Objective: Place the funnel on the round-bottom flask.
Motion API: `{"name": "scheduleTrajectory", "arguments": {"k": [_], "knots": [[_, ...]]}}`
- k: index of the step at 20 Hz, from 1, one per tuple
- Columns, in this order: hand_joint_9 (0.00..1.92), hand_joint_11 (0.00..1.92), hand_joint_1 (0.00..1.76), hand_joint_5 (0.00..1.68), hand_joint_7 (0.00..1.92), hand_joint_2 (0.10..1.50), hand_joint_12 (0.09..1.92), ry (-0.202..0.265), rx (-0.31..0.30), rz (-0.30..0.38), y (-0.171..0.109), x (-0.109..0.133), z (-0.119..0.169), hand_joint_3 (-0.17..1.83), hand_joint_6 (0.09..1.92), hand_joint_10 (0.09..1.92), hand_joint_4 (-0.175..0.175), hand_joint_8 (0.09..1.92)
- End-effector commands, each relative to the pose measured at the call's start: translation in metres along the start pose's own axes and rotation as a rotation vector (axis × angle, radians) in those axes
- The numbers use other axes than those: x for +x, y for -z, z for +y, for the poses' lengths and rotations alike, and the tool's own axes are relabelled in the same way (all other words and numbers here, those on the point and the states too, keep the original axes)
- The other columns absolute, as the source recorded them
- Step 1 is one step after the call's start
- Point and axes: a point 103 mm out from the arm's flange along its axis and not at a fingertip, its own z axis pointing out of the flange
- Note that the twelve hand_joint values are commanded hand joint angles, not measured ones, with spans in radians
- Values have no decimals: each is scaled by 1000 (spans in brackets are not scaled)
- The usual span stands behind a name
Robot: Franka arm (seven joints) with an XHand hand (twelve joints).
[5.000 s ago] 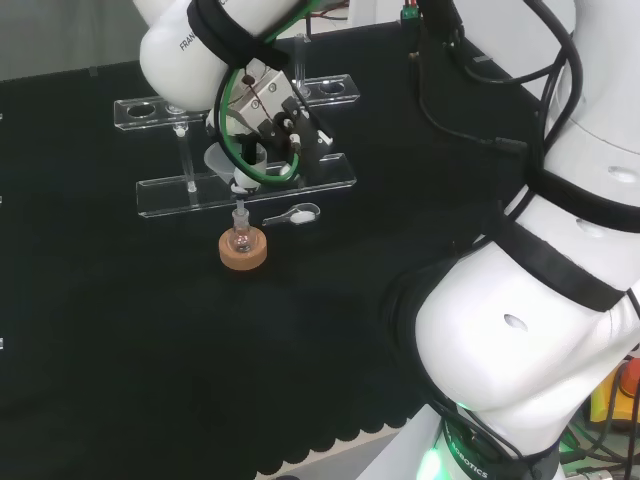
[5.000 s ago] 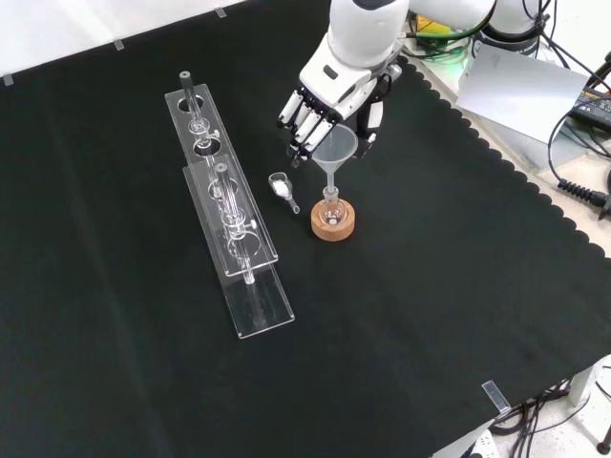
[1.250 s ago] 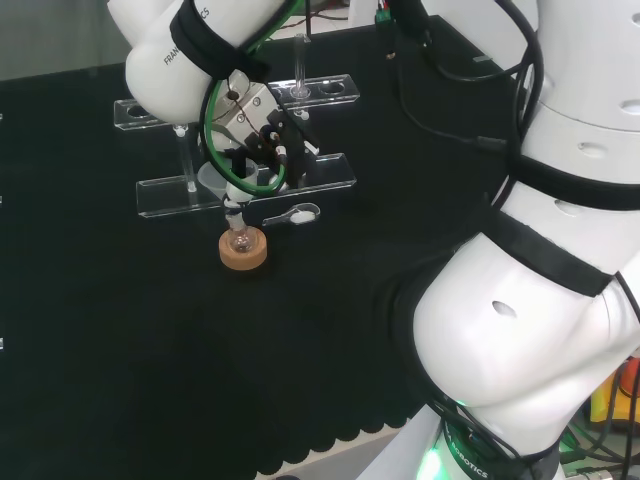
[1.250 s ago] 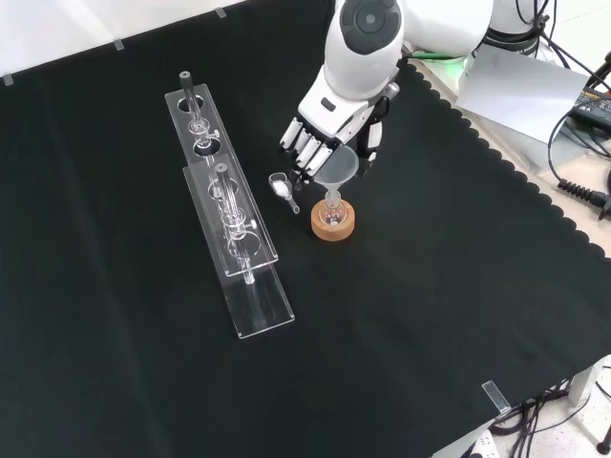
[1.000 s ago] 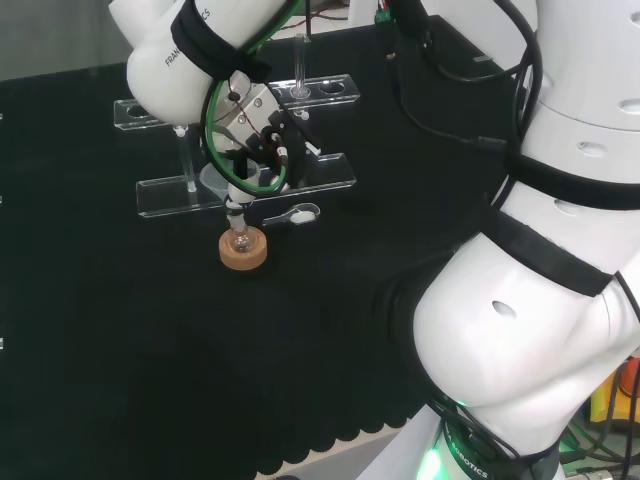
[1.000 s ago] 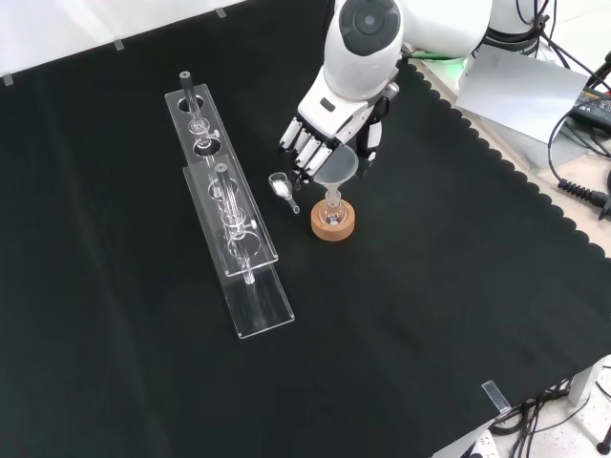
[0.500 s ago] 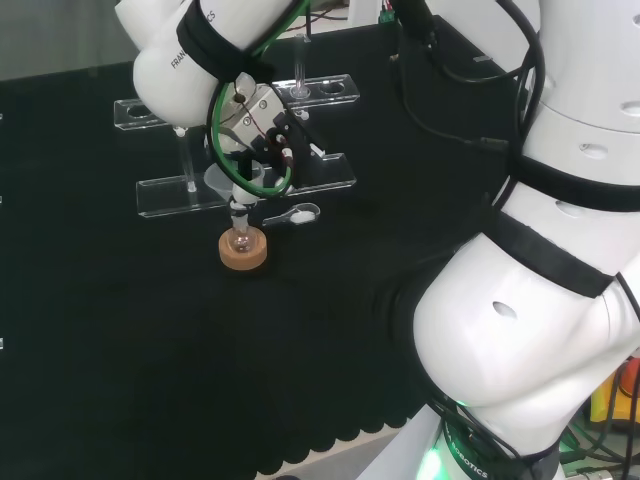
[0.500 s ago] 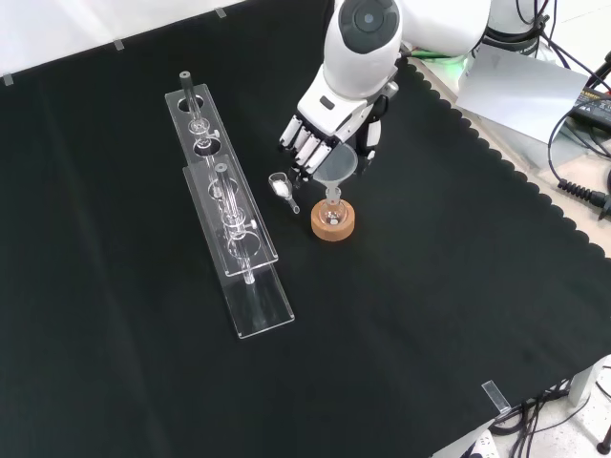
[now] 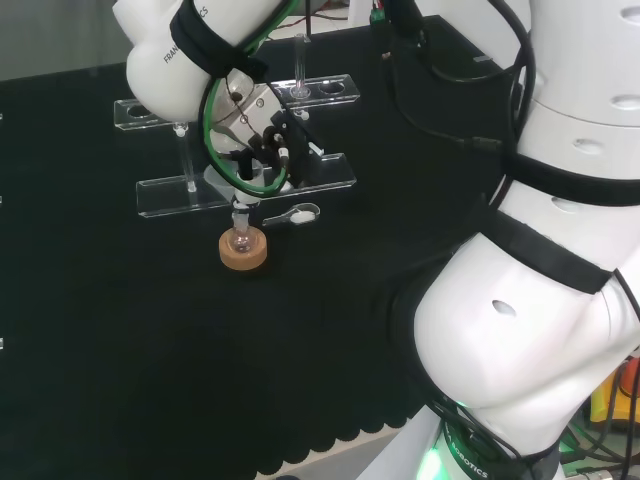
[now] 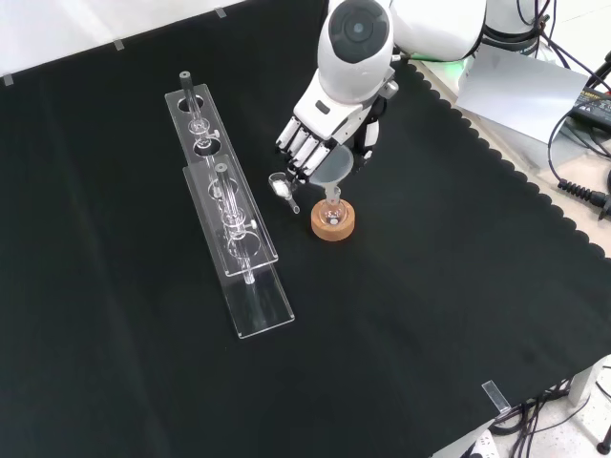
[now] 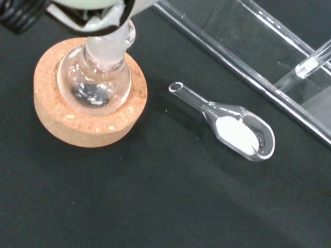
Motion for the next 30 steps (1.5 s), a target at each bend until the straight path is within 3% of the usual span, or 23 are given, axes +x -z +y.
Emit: {"name": "scheduleTrajectory", "arguments": {"k": [1,5,10,12,22,30], "knots": [[574,352,784,217,130,600,1321,10,11,7,-2,0,-2,615,93,713,-75,755],[532,316,716,194,81,593,1336,18,-9,4,-1,-1,-7,564,87,709,-74,732],[469,245,607,186,66,608,1369,29,-106,15,7,-6,-22,456,87,712,-72,721],[446,224,584,191,86,617,1378,29,-182,22,11,-12,-30,429,87,712,-72,727],[589,318,705,356,317,689,1348,-30,-308,108,3,-58,-62,415,87,642,-67,711],[672,360,747,445,395,688,1328,-91,-281,157,-23,-91,-72,468,87,596,-63,706]]}}
